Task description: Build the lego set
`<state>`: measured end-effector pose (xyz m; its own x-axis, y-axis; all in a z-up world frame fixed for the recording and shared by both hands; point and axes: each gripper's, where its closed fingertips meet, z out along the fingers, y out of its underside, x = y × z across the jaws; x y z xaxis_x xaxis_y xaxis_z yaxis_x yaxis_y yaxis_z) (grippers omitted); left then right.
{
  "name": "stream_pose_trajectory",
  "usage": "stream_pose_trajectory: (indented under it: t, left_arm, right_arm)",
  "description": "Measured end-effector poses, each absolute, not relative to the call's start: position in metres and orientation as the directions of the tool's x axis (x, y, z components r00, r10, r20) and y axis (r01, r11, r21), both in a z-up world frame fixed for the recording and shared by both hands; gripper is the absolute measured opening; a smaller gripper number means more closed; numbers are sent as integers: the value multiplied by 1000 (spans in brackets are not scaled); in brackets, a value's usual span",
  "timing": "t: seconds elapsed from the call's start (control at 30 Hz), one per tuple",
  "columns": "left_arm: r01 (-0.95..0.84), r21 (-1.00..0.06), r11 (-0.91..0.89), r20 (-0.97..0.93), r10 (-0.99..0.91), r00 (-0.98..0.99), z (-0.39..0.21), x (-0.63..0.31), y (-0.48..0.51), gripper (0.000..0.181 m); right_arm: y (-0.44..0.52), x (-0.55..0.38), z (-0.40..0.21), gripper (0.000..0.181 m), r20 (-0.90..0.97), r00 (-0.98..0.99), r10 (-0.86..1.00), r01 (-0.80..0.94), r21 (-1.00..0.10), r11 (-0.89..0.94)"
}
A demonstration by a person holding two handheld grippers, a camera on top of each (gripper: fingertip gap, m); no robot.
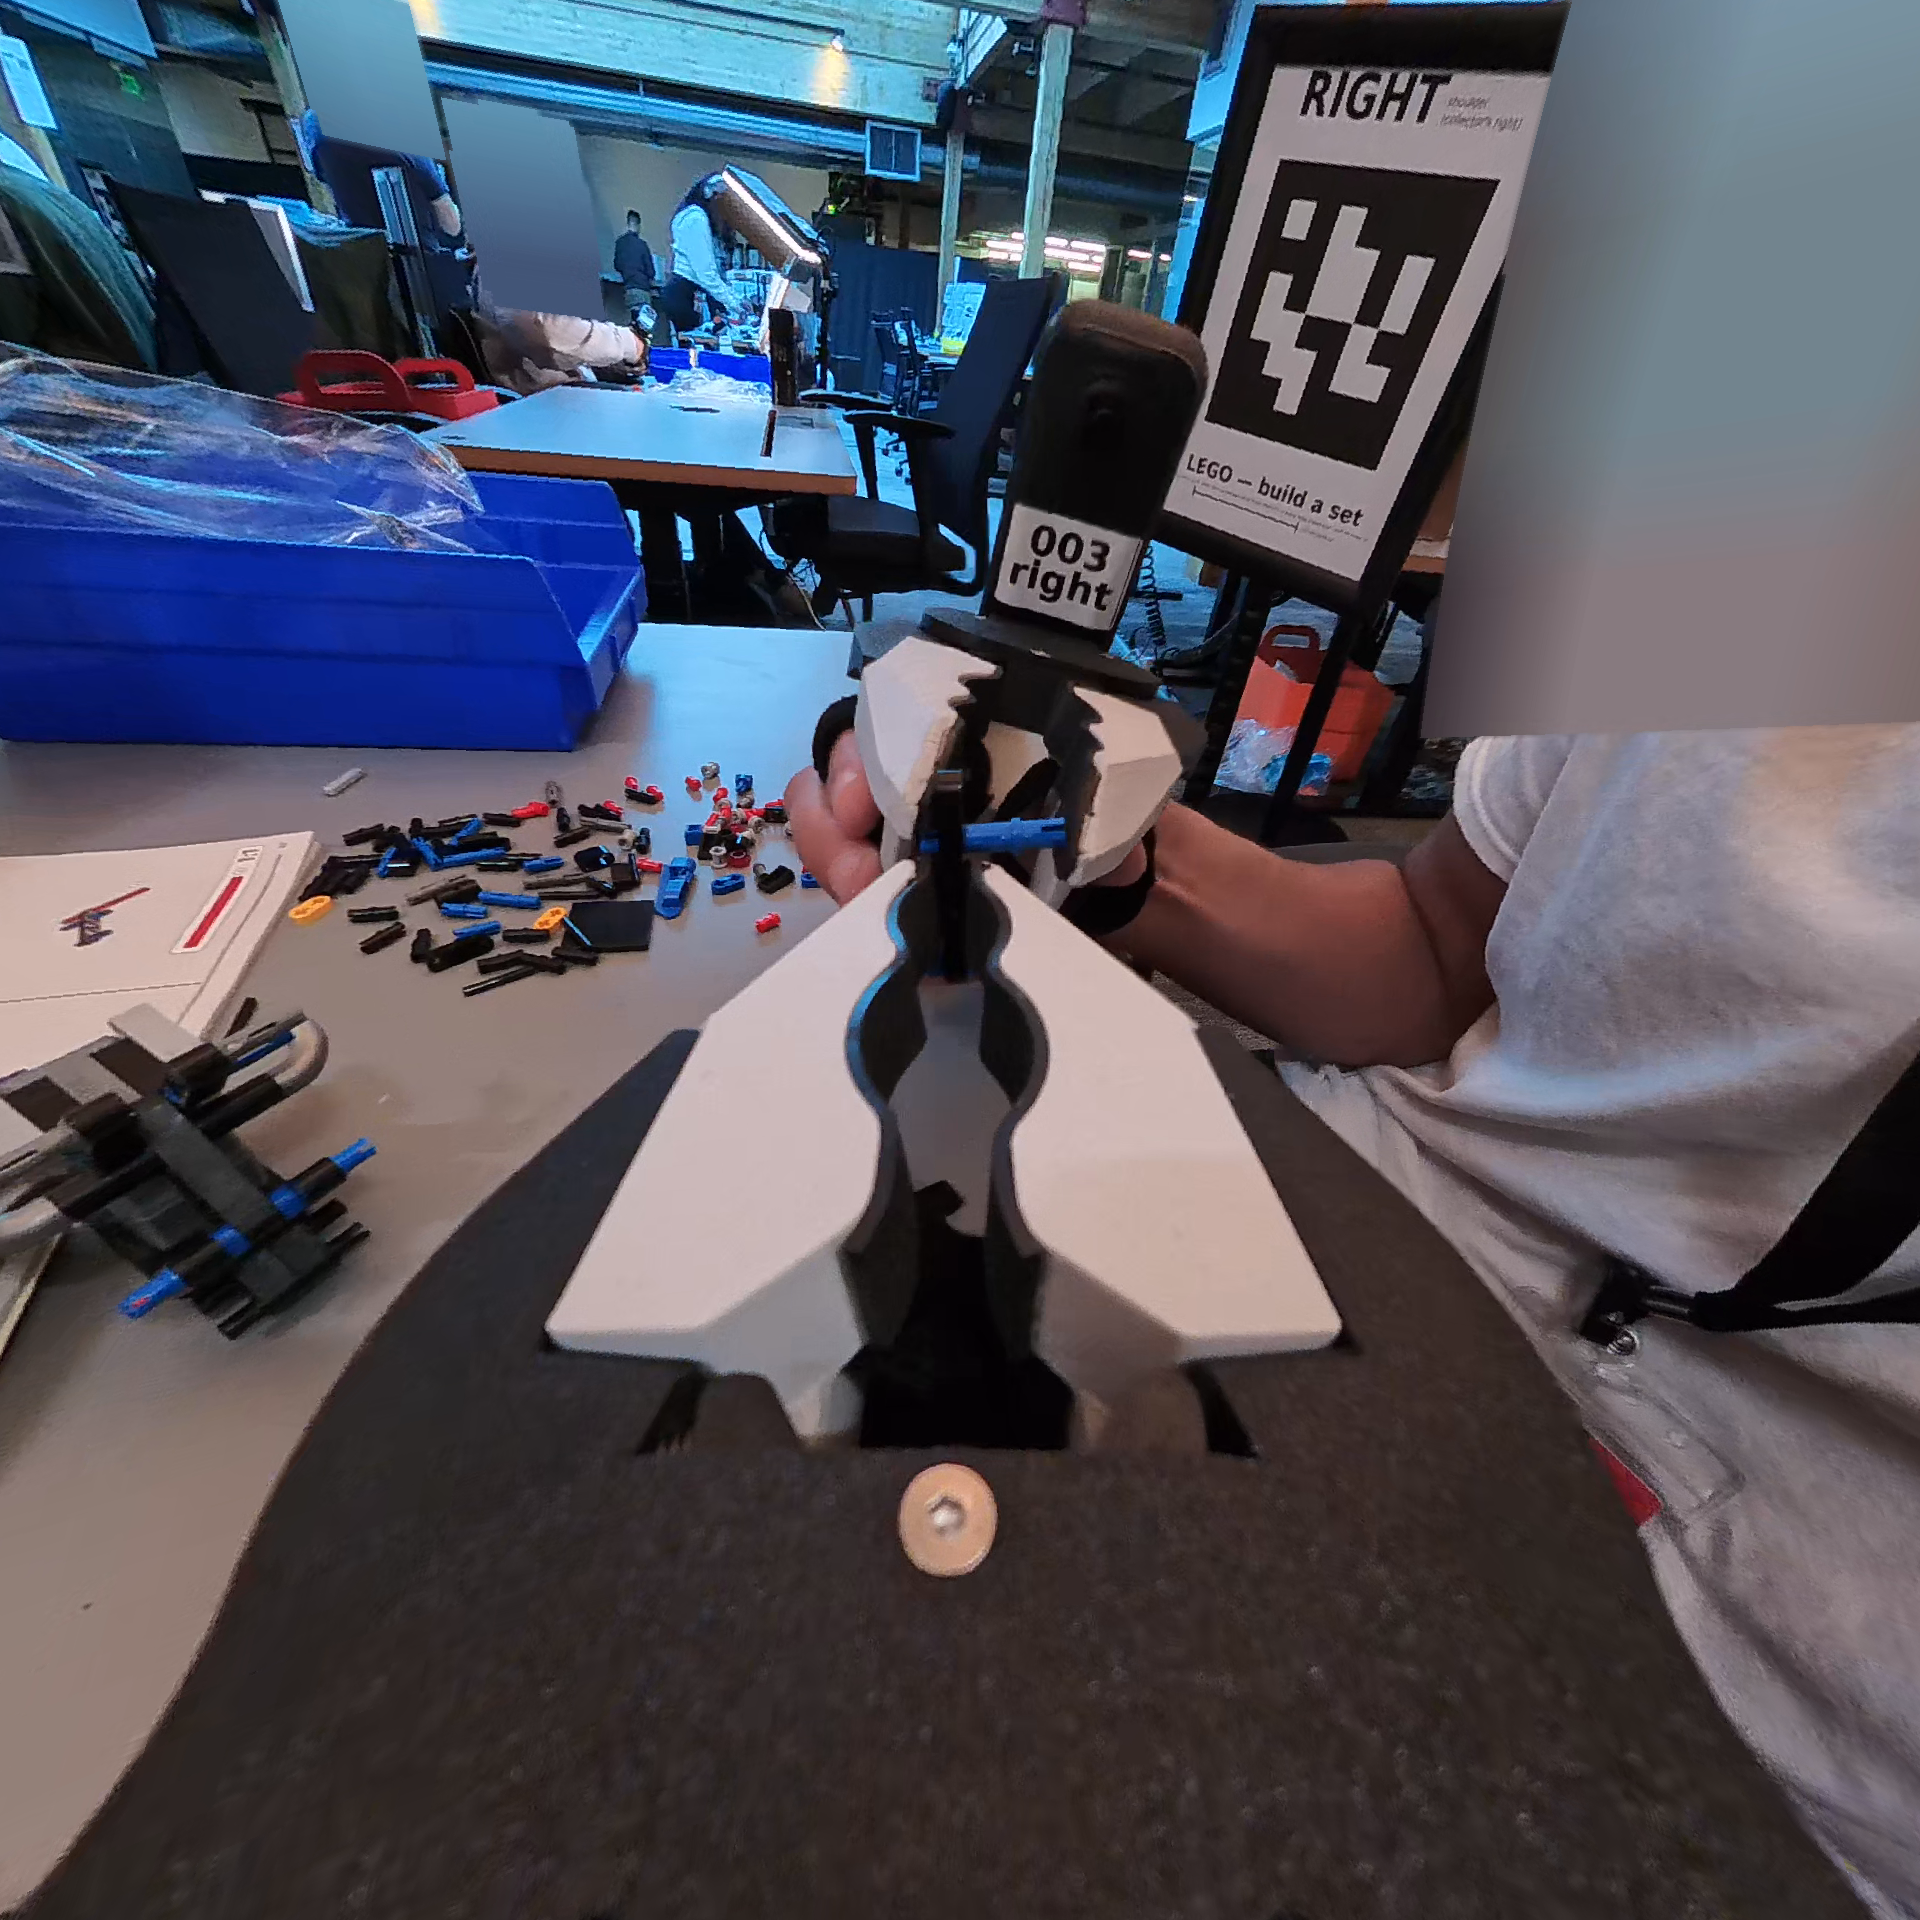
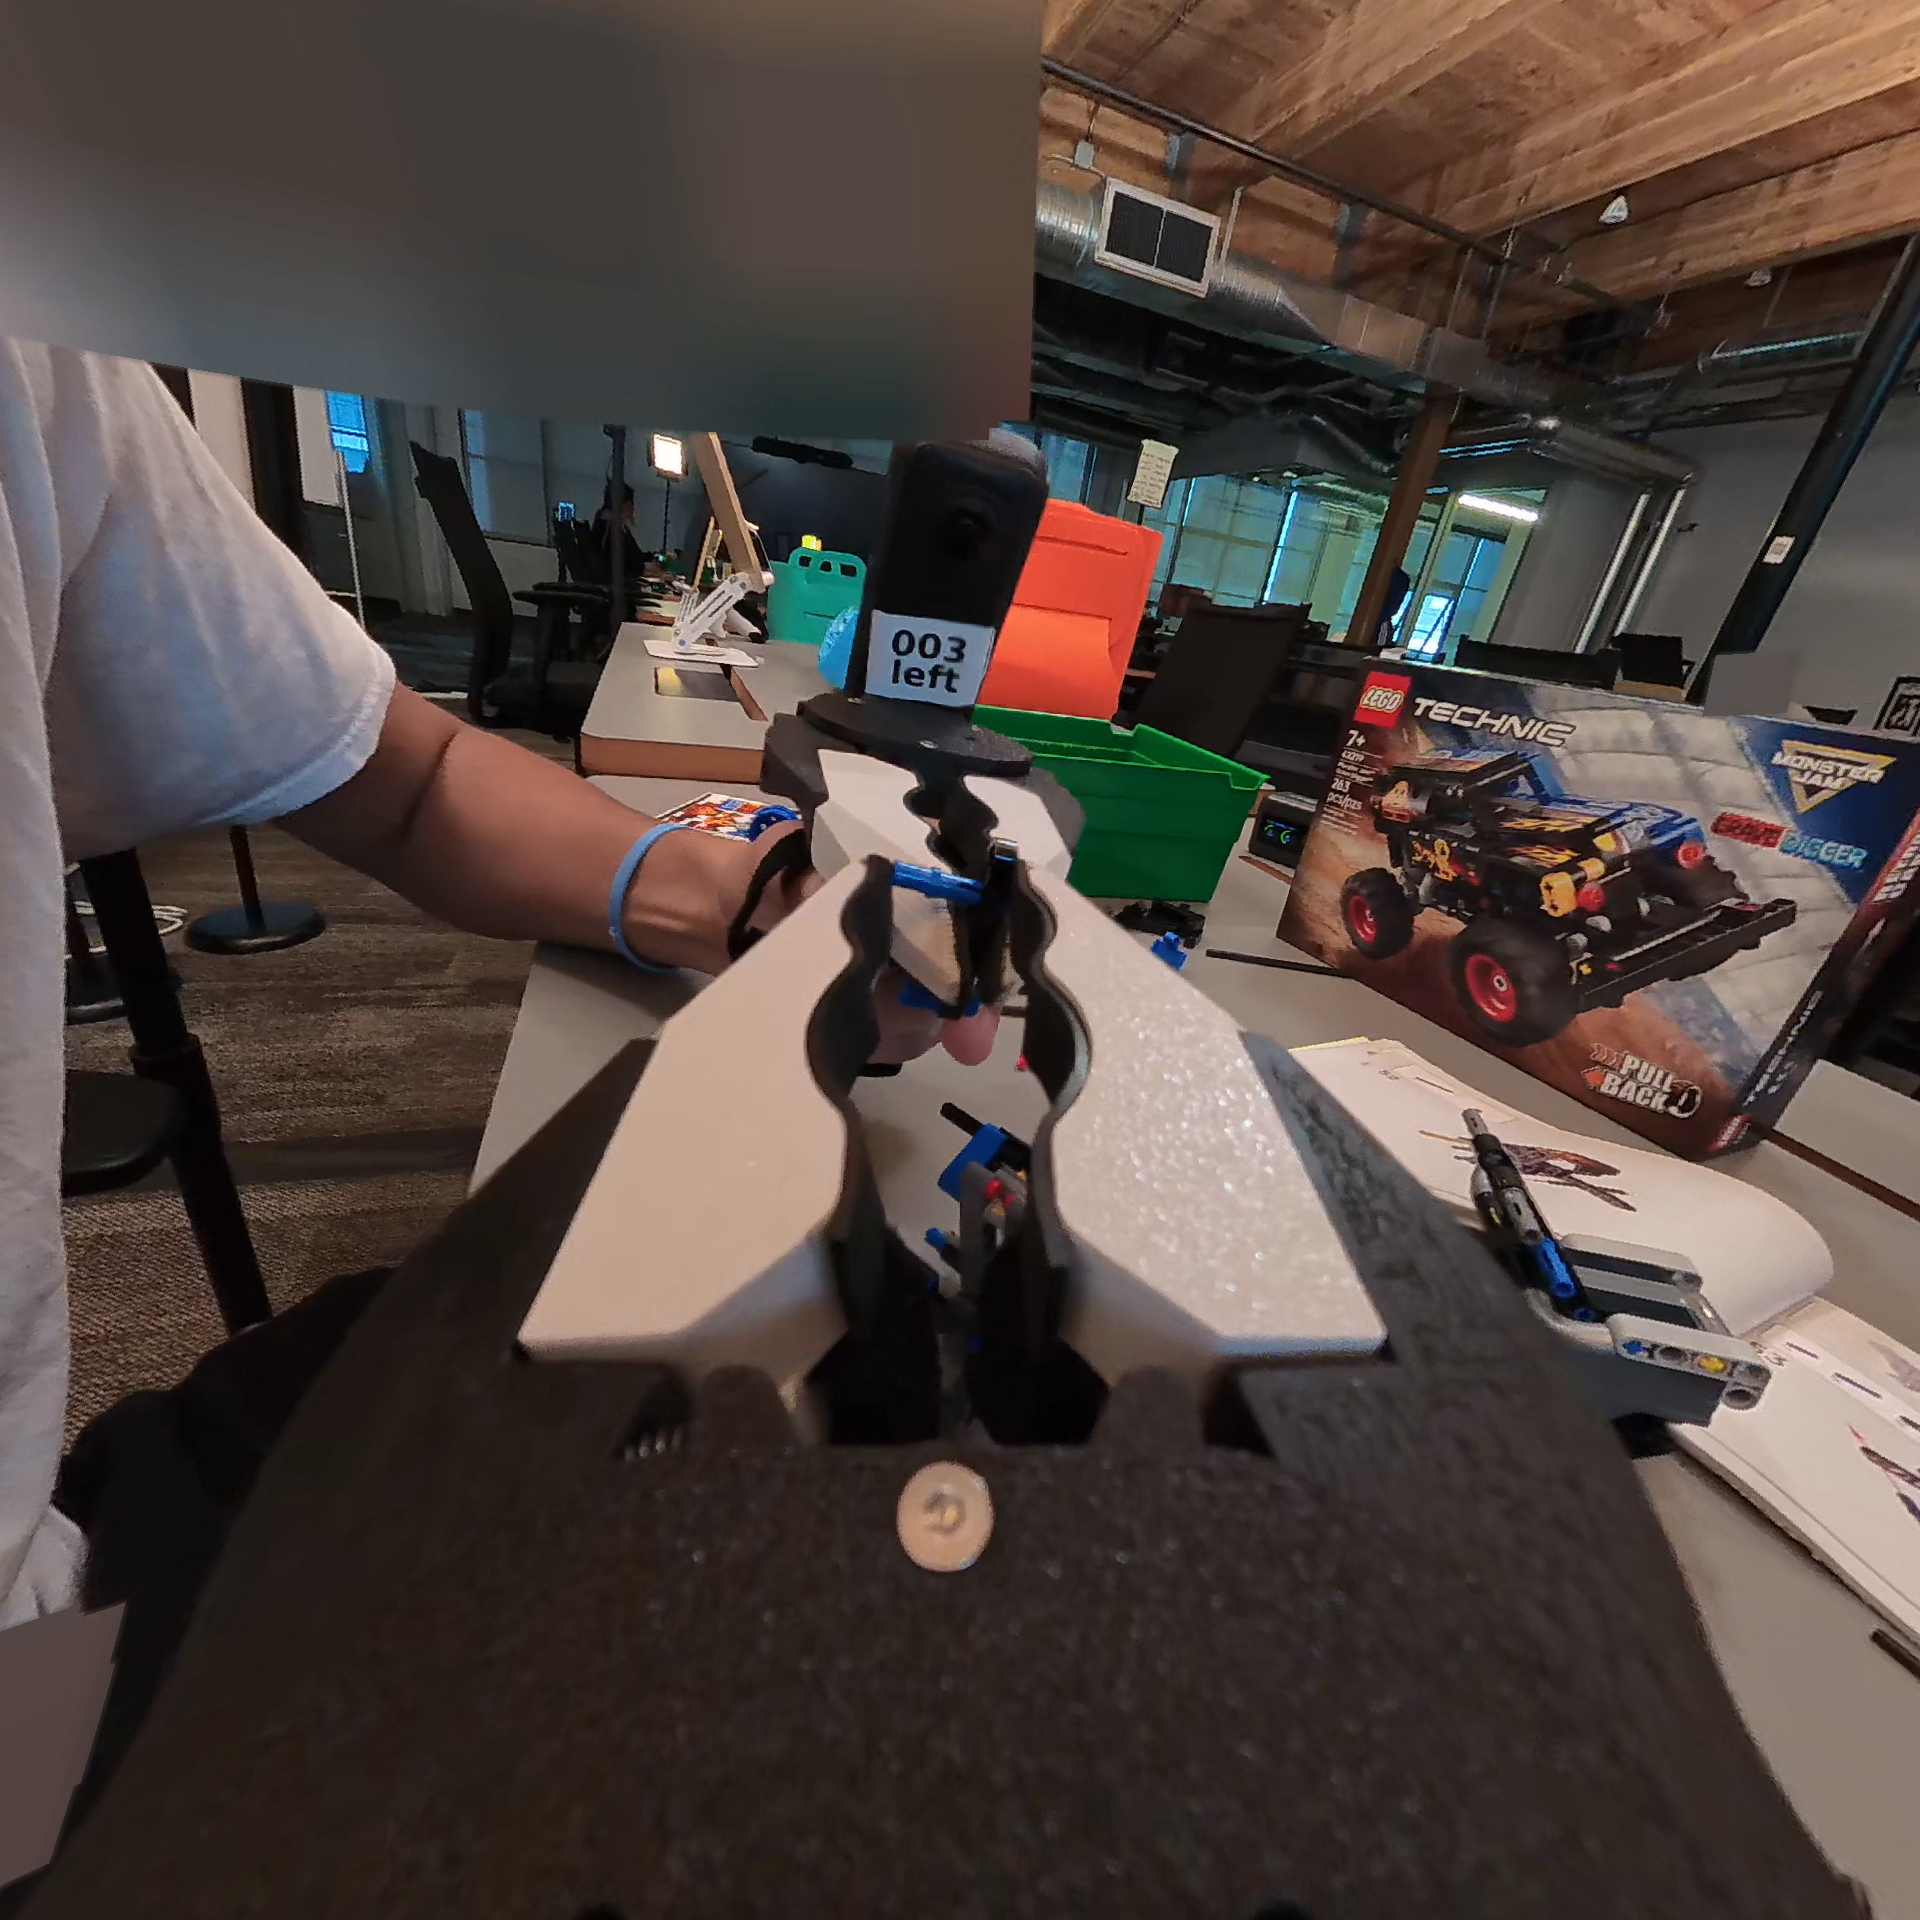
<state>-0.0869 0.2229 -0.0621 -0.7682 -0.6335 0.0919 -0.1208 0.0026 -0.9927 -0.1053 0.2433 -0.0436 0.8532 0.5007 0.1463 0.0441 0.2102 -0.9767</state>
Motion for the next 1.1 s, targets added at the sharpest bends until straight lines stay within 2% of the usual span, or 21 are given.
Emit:
stream_pose_trajectory:
  t: [0.43, 0.53, 0.57, 0.63, 0.73, 0.83, 0.97, 1.1]
  left_arm:
    - [-114, -993, 23, 72, -651, -756, -61, -87, 222, 1]
    - [-104, -984, 146, -33, -720, -693, -72, -76, 234, 2]
    - [-97, -970, 225, -106, -744, -659, -79, -72, 240, 2]
    - [-70, -890, 450, -334, -749, -573, -93, -65, 254, 1]
    - [-76, -718, 692, -585, -659, -473, -107, -58, 272, 1]
    - [-86, -608, 789, -685, -576, -445, -118, -56, 276, 1]
    - [-100, -569, 816, -714, -551, -432, -124, -54, 274, 2]
    - [-95, -579, 810, -714, -560, -420, -119, -54, 272, 1]
  right_arm:
    - [244, -105, -44, 20, 229, 849, 476, 129, -964, 234]
    - [251, -99, -51, 21, 216, 871, 441, 141, -970, 198]
    - [254, -94, -56, 22, 200, 880, 431, 144, -977, 160]
    - [259, -86, -67, 22, 280, 887, 366, 265, -960, 93]
    - [262, -79, -85, 26, 517, 807, 284, 541, -841, -7]
    - [262, -70, -97, 29, 667, 703, 248, 709, -685, -166]
    - [266, -59, -117, 32, 781, 551, 293, 822, -449, -351]
    - [270, -63, -115, 28, 810, 501, 305, 846, -383, -371]
